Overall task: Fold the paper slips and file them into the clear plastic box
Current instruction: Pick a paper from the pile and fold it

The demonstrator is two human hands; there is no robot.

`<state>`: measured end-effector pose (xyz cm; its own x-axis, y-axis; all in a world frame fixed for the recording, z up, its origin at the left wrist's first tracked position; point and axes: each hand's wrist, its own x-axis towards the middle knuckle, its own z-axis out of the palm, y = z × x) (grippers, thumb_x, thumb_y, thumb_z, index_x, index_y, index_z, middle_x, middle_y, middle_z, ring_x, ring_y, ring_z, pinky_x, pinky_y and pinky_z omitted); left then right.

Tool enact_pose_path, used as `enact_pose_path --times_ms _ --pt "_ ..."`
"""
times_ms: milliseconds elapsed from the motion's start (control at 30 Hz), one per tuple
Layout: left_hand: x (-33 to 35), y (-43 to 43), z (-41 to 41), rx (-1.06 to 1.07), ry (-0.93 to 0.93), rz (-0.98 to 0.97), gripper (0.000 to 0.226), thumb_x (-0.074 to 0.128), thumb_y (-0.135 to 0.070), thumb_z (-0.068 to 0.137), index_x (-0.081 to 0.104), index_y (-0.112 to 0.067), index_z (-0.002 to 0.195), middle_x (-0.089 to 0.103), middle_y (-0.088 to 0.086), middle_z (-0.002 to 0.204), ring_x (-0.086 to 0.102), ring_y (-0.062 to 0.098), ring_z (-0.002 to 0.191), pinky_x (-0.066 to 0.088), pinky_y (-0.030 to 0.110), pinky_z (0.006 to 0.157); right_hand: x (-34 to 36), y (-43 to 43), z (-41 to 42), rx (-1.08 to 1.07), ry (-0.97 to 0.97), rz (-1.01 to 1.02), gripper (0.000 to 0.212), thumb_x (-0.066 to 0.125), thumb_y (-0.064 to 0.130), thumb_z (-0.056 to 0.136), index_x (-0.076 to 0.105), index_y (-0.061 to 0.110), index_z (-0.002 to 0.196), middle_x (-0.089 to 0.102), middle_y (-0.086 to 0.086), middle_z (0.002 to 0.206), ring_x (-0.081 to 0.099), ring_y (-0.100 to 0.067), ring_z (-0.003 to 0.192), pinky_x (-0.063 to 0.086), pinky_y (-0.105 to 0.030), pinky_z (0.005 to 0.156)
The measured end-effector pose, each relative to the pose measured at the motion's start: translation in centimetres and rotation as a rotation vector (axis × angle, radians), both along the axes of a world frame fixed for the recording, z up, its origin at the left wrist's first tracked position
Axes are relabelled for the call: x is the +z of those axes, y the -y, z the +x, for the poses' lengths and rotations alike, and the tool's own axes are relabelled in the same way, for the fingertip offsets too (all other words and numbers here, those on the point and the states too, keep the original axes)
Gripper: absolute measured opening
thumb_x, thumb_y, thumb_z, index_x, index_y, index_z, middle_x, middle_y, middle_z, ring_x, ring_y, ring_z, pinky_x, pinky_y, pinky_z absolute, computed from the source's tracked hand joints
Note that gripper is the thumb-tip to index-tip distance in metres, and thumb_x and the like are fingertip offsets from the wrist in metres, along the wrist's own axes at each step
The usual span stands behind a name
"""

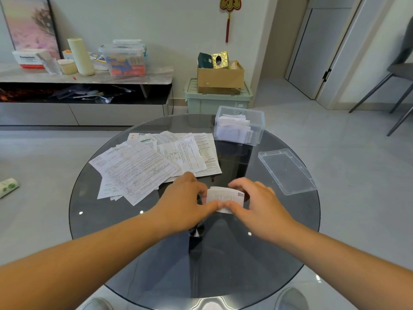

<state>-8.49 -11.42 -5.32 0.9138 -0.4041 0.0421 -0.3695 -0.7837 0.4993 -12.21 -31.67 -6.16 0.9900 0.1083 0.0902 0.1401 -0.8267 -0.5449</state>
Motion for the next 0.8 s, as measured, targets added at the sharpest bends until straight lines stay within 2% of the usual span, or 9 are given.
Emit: enact_pose_path --times_ms 67,100,200,300,367,433,600,800 --pt "-0.8 0.2 0.4 0.019 0.017 0.069 0.037 0.063 -0.064 0.085 0.05 -0.034 0.067 0.041 -0.012 0.094 0.044 0.012 0.092 0.037 0.027 0.078 0.0 0.1 0.3 -0.049 -0.036 0.0 0.045 0.064 0.044 0.093 0.044 0.041 0.133 0.05 0.018 0.104 0.04 -0.011 0.106 0.036 -0.034 0.098" --pt "-1.0 0.3 0.5 0.029 0.015 0.099 0.036 0.062 -0.064 0.085 0.048 -0.035 0.067 0.04 -0.012 0.095 0.042 0.013 0.096 0.037 0.03 0.083 -0.1 0.3 0.4 -0.059 -0.038 -0.009 0.047 0.064 0.043 0.093 0.043 0.042 0.135 0.05 0.019 0.104 0.04 -0.01 0.107 0.034 -0.035 0.101" --pt "-1.1 0.8 0.8 0.071 0.023 0.132 0.034 0.063 -0.065 0.083 0.048 -0.035 0.075 0.04 -0.011 0.101 0.04 0.014 0.1 0.036 0.033 0.089 -0.5 0.6 0.7 -0.061 -0.02 -0.04 0.039 0.064 0.044 0.093 0.048 0.045 0.13 0.051 0.019 0.104 0.044 -0.01 0.109 0.028 -0.035 0.1" --pt "-1.4 0.9 0.7 0.054 0.051 0.07 0.041 0.067 -0.059 0.082 0.044 -0.033 0.104 0.04 -0.01 0.11 0.038 0.014 0.103 0.031 0.032 0.089 -0.8 0.7 0.6 -0.035 0.002 -0.093 0.029 0.062 0.049 0.092 0.056 0.046 0.121 0.047 0.017 0.106 0.039 -0.01 0.11 0.023 -0.033 0.093" --pt "-1.5 0.7 0.6 -0.034 0.056 0.051 0.047 0.064 -0.055 0.087 0.042 -0.04 0.126 0.038 -0.011 0.122 0.036 0.012 0.112 0.029 0.033 0.097 -1.0 0.7 0.4 -0.021 0.002 -0.11 0.031 0.06 0.053 0.092 0.057 0.046 0.122 0.043 0.017 0.107 0.035 -0.01 0.111 0.022 -0.032 0.094" --pt "-1.6 0.6 0.6 -0.11 0.063 0.048 0.049 0.059 -0.052 0.092 0.041 -0.048 0.137 0.037 -0.013 0.124 0.034 0.009 0.117 0.027 0.034 0.103 -1.0 0.8 0.5 -0.015 0.006 -0.134 0.033 0.058 0.056 0.092 0.057 0.046 0.124 0.041 0.016 0.107 0.033 -0.01 0.111 0.024 -0.033 0.097" --pt "-1.9 0.7 0.5 -0.152 0.068 0.048 0.04 0.051 -0.06 0.094 0.05 -0.05 0.133 0.036 -0.017 0.116 0.031 0.006 0.113 0.026 0.034 0.105 -1.2 0.8 0.4 -0.007 0.021 -0.175 0.038 0.053 0.062 0.092 0.057 0.048 0.127 0.038 0.015 0.105 0.033 -0.01 0.109 0.024 -0.033 0.096" --pt "-1.7 1.0 0.7 -0.048 0.033 0.08 0.041 0.058 -0.064 0.087 0.05 -0.052 0.125 0.038 -0.014 0.116 0.033 0.009 0.117 0.023 0.037 0.106 -1.2 1.0 0.5 0.0 0.016 -0.186 0.04 0.053 0.062 0.093 0.056 0.049 0.13 0.037 0.015 0.105 0.032 -0.009 0.109 0.022 -0.031 0.095"
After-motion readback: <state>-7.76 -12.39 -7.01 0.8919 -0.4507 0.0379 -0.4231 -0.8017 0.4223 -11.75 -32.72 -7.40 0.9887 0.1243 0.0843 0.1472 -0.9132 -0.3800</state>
